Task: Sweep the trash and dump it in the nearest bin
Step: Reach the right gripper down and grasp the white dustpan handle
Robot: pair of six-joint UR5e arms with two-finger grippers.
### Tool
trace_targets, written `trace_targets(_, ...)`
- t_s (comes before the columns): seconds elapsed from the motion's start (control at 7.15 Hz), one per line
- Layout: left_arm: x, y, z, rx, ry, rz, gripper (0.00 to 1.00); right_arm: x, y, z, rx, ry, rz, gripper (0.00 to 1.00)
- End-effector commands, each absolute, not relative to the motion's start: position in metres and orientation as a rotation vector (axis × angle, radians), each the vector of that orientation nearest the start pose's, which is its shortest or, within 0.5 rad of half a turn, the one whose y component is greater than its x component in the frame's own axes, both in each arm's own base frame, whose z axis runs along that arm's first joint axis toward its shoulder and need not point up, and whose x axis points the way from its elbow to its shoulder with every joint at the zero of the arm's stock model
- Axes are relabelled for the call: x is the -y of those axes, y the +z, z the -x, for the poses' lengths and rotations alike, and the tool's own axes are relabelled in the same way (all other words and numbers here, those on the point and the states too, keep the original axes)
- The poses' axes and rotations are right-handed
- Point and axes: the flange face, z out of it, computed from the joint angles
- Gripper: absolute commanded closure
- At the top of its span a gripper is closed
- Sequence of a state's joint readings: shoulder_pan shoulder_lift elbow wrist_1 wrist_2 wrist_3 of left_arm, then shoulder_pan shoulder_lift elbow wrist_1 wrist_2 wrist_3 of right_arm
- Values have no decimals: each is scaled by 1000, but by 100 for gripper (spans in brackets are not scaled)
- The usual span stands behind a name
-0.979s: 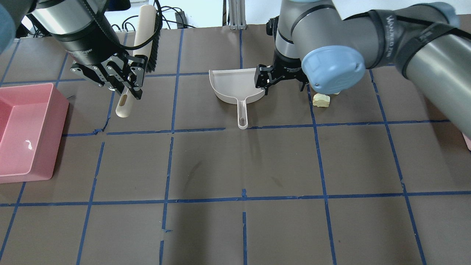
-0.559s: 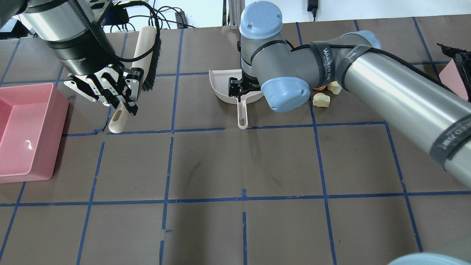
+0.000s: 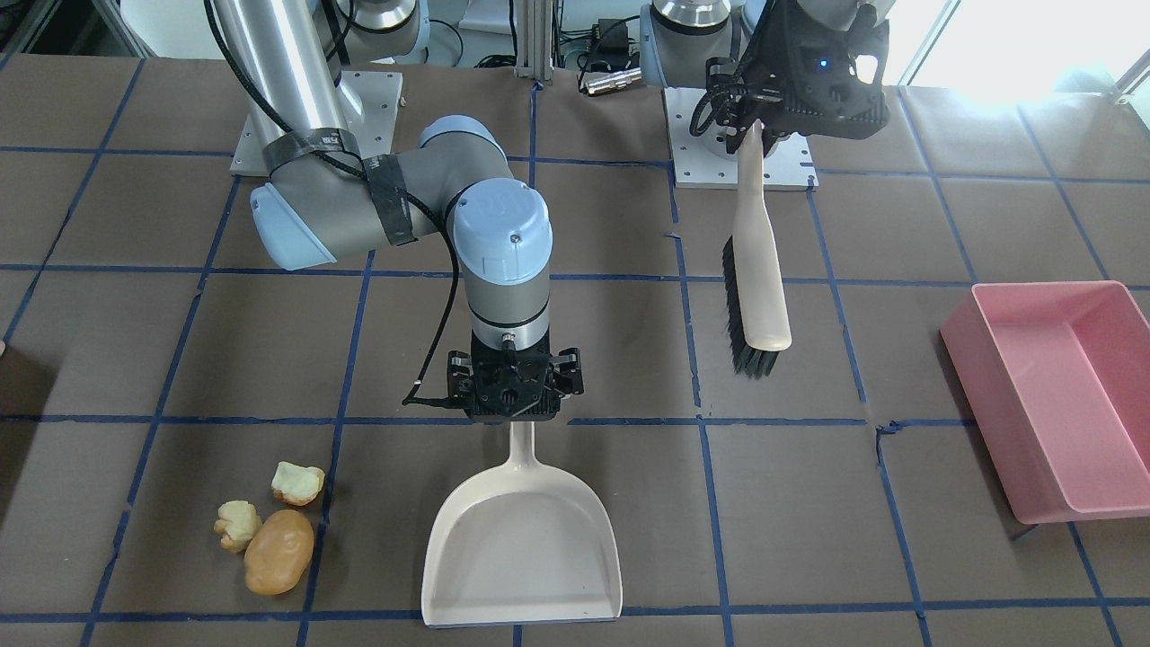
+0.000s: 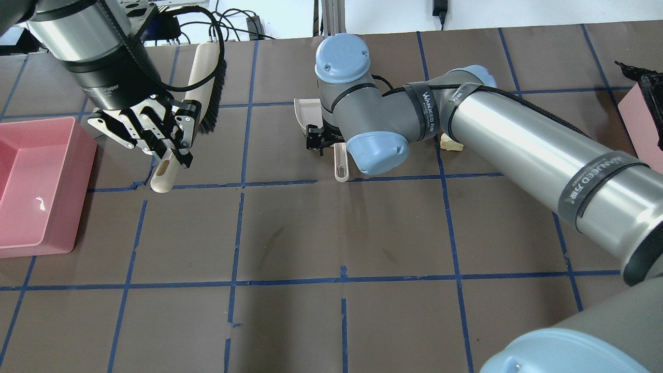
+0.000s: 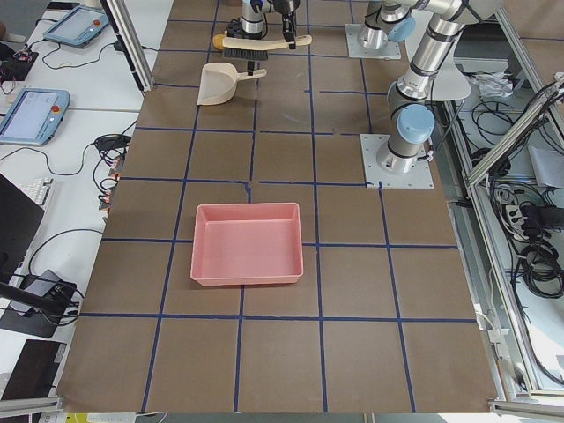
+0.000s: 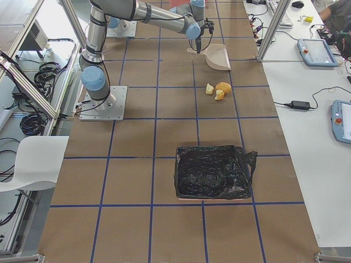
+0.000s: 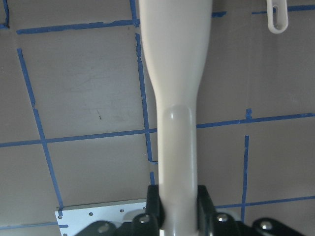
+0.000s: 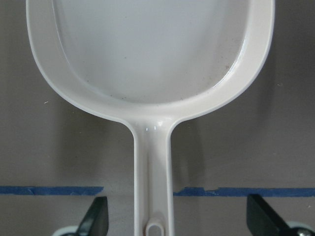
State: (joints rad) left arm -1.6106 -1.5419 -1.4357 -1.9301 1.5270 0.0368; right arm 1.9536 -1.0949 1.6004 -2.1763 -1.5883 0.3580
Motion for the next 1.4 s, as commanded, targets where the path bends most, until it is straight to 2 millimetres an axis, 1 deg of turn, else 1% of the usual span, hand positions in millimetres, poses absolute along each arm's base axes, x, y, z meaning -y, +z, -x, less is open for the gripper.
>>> trace_targets(0.0,446,534,155,-3167,312,-115,100,537,242,-366,-3127,-117,28,2)
trace_targets(0.14,446,534,155,-3165,312,-115,100,534,239,-367,-3125,-110,-3,3)
trace_targets(0.28,446,534,156,-3168,312,-115,100,534,238,-367,-3124,-107,-1,7)
trace_targets(0.42,446,533,155,-3166,317,-117,100,534,238,-368,-3119,-103,-5,14)
trace_targets(0.56,446,529,155,-3170,329,-123,100,533,237,-368,-3118,-100,-3,26)
trace_targets(0.7,444,527,155,-3166,335,-208,100,534,237,-367,-3119,-98,-5,32)
trace_targets(0.84,442,530,155,-3164,332,-219,100,534,237,-367,-3117,-99,-5,42)
trace_targets(1.12,440,529,156,-3168,349,-228,100,538,239,-364,-3120,-109,14,78)
trace_targets(1.26,438,530,155,-3166,366,-227,100,539,239,-363,-3124,-112,11,91)
